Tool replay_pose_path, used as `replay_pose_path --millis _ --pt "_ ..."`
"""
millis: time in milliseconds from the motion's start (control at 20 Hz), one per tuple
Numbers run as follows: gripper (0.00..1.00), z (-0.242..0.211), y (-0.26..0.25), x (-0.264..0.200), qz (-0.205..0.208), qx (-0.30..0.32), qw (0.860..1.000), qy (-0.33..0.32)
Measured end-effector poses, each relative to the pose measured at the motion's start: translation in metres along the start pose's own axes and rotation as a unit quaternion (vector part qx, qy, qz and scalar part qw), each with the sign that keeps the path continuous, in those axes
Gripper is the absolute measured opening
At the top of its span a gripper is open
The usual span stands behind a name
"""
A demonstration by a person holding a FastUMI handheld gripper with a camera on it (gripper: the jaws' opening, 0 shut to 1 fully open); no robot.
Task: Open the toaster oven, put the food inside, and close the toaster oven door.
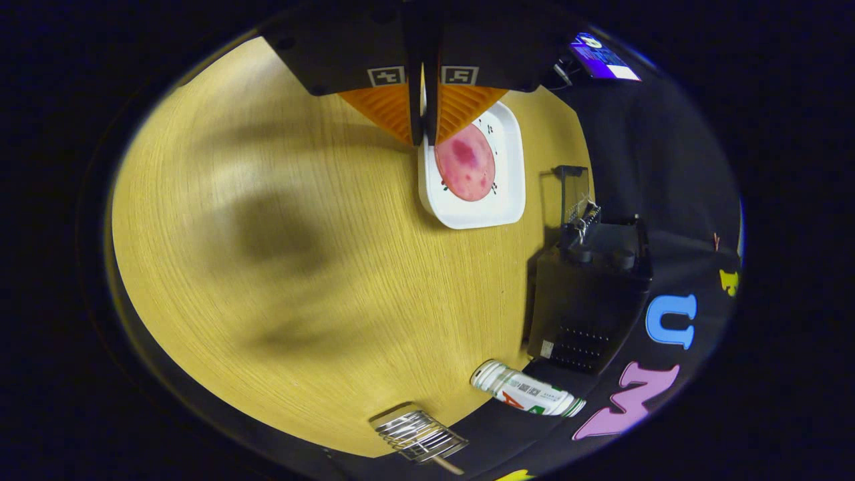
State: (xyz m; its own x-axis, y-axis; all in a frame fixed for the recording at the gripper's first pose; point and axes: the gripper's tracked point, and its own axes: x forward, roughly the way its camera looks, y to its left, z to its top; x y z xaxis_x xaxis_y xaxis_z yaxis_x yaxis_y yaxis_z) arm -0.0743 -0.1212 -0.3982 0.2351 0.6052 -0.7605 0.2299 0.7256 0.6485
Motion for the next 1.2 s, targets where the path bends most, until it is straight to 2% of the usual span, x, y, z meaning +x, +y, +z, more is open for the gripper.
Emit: replay_pose_path --millis 350,700,1000,1200 --pt "0.05 -0.018 0.034 -0.015 0.035 0.066 0.996 -0.049" --pt "0.05 -0.050 0.116 -0.020 0.059 0.045 0.994 -0.075" --pt "0.05 -0.094 0.193 0.003 0.097 0.070 0.991 -0.054" --pt "0.05 -0.113 0.227 0.028 0.097 0.067 0.992 -0.049"
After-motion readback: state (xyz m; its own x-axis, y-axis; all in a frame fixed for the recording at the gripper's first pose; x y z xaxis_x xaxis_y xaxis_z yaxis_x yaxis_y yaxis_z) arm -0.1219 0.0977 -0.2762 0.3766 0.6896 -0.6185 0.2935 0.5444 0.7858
